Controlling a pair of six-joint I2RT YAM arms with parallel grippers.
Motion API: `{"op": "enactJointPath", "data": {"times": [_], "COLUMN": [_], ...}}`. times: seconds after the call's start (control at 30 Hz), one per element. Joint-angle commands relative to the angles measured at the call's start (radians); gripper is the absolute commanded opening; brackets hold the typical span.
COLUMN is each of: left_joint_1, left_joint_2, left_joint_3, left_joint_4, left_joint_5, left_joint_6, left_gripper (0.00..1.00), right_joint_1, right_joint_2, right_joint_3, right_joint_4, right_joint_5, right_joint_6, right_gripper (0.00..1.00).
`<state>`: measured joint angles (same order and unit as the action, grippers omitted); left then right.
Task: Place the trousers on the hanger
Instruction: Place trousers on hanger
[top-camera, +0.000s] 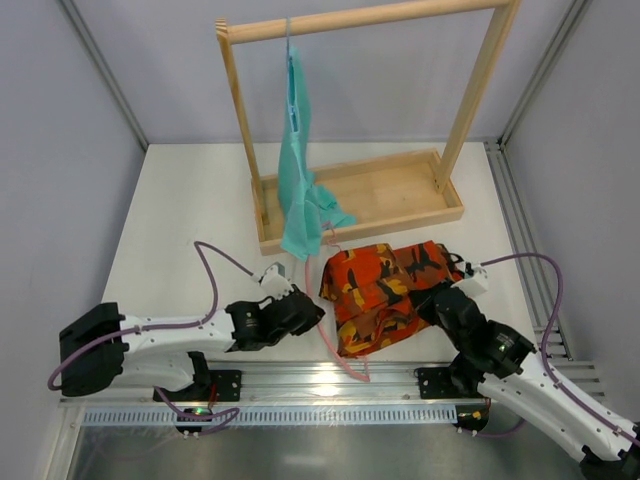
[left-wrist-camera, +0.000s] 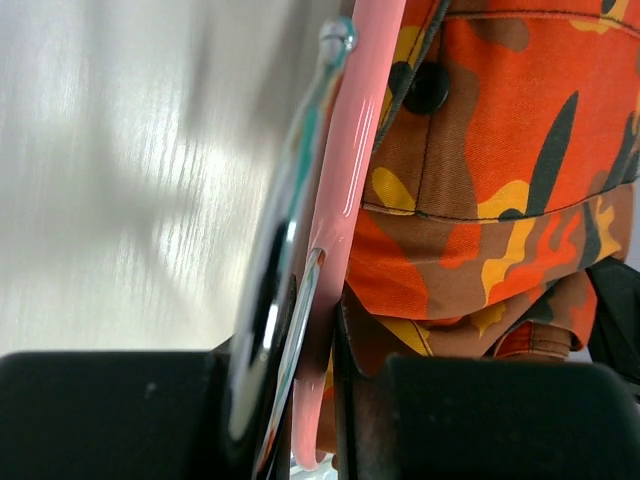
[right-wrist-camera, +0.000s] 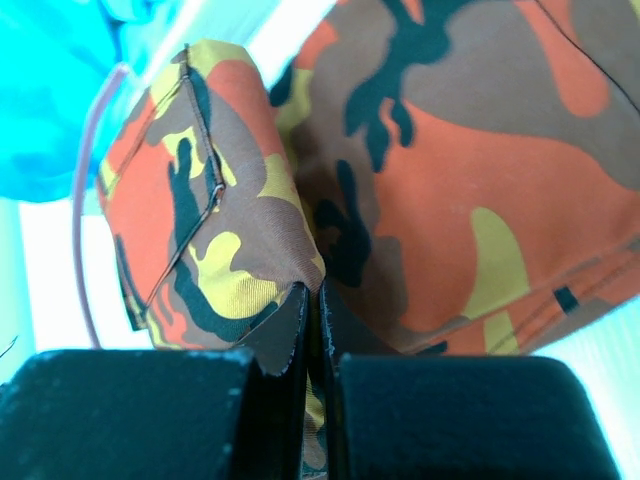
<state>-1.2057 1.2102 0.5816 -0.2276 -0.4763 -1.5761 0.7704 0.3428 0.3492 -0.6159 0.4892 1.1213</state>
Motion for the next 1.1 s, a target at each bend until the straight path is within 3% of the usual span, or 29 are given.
{"op": "enactJointPath", "data": {"times": [0.0,0.1,0.13,0.17,0.23,0.27,0.33,0.5,0.7,0.87,1.07], "left_joint_1": [-0.005,-0.006,-0.006,-0.005,-0.006,-0.006,-0.006,-0.005,-0.006,-0.006,-0.005], "left_joint_2": [-0.032,-0.107,-0.129,-0.144,-0.175,-0.179,-0.176,-0.155,-0.172,-0.192,-0.192], "left_joint_3": [-0.060,-0.068,-0.072,-0.075,-0.077,-0.078,-0.091,-0.112,-0.158,-0.177,-0.206], "left_joint_4": [-0.327,-0.334,-0.310,-0.305,-0.293,-0.294,-0.279,-0.246,-0.179,-0.194,-0.158], "left_joint_5": [-0.004,-0.048,-0.050,-0.054,-0.054,-0.047,-0.027,0.004,0.057,0.068,0.073], "left_joint_6": [-0.053,-0.029,-0.009,0.016,0.039,0.042,0.050,0.053,0.042,0.016,0.007], "left_gripper": [0.00,0.00,0.00,0.00,0.00,0.01,0.00,0.00,0.00,0.00,0.00], "right_joint_1": [-0.014,-0.014,-0.013,-0.014,-0.013,-0.014,-0.016,-0.049,-0.226,-0.331,-0.339], "right_joint_2": [0.015,-0.004,-0.008,-0.016,-0.007,0.008,0.105,0.350,0.537,0.680,0.852], "right_joint_3": [0.024,0.001,-0.004,-0.004,0.007,0.029,0.059,0.126,0.094,0.088,0.102], "right_joint_4": [-0.136,-0.021,0.028,0.123,0.188,0.221,0.240,0.370,0.531,0.603,0.775], "right_joint_5": [0.143,-0.019,-0.070,-0.118,-0.231,-0.257,-0.302,-0.472,-0.724,-0.814,-0.969], "right_joint_6": [0.092,-0.003,-0.106,-0.156,-0.268,-0.300,-0.346,-0.469,-0.564,-0.629,-0.643], "right_gripper": [0.04,0.06,0.13,0.37,0.50,0.62,0.71,0.83,0.89,0.90,0.89]}}
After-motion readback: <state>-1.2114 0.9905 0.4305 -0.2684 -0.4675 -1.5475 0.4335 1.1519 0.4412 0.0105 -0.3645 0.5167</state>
